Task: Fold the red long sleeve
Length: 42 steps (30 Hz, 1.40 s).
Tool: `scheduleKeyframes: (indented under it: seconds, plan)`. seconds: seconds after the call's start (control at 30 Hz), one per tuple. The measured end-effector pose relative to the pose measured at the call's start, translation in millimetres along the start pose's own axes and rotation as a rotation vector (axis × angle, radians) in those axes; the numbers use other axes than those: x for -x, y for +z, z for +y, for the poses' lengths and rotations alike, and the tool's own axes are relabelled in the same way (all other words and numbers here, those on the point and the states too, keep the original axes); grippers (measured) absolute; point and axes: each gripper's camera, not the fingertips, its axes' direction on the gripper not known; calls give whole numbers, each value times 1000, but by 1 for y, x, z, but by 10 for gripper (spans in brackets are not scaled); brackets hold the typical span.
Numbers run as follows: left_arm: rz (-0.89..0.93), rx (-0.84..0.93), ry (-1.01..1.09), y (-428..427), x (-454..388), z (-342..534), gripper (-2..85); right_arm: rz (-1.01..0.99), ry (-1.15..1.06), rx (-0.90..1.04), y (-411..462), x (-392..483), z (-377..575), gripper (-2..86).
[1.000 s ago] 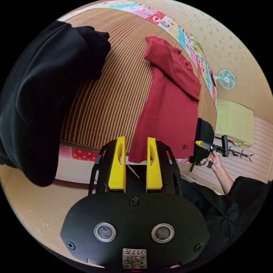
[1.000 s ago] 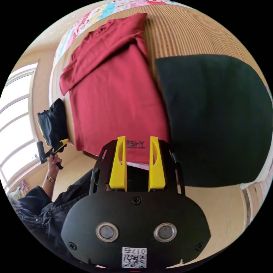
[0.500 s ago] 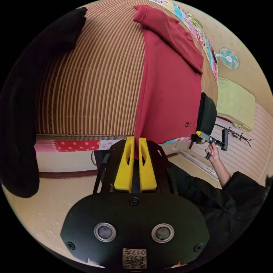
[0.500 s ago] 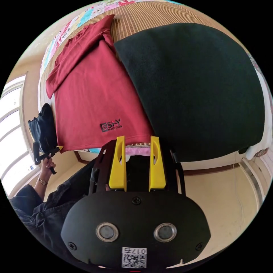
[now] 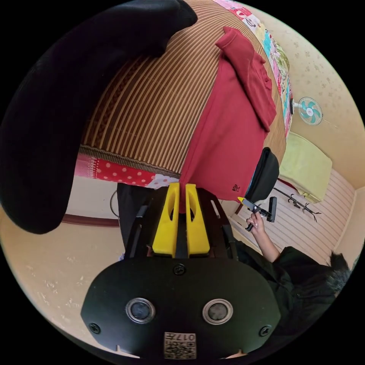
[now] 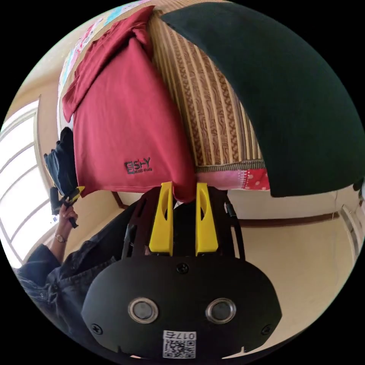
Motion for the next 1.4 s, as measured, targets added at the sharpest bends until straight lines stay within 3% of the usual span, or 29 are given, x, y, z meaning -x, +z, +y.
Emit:
scheduleKeyframes:
  seconds: [0.17, 0.23, 0.3, 0.37, 0.47, 0.6, 0.7, 0.77, 0.9, 0.93, 1.0, 1.1, 1.17, 1.33, 1.4]
  plan:
    - [113, 86, 52, -31, 7, 17, 25, -384, -14, 4, -44, -68, 35, 40]
    - [254, 150, 87, -40, 11, 34, 24, -526, -46, 4, -67, -85, 63, 37]
    - [554, 157, 85, -53, 22, 66, 23, -718, -64, -15, -90, -100, 90, 35]
    - [770, 55, 77, -71, 29, 88, 23, -969, -130, -116, -124, -106, 115, 33]
    - [995, -177, 80, -107, 32, 98, 22, -1161, -259, -275, -168, -93, 103, 31]
    - [1063, -345, 108, -141, 6, 26, 30, -1207, -391, -356, -205, -46, 18, 32]
    - [980, -440, 70, -154, -17, -62, 45, -1130, -367, -422, -224, -1, -81, 32]
    - [970, -490, 30, -158, -30, -108, 84, -1055, -240, -462, -227, 19, -152, 35]
    - [888, -578, 113, -173, -61, -161, 93, -922, -94, -519, -236, 42, -200, 43]
    - [854, -577, 119, -173, -65, -161, 96, -860, -122, -517, -238, 56, -202, 50]
    - [604, -552, 152, -165, -78, -145, 100, -722, -225, -471, -232, 86, -198, 64]
    - [256, -550, 92, -131, -74, -98, 111, -349, -342, -397, -192, 134, -179, 70]
    - [157, -551, 19, -102, -57, -68, 123, -69, -379, -377, -149, 153, -167, 72]
    - [191, -485, -147, -18, -5, -33, 159, 414, -347, -235, -58, 126, -182, 50]
    - [234, -449, -185, 17, 9, -44, 165, 346, -384, -302, -63, 112, -179, 38]
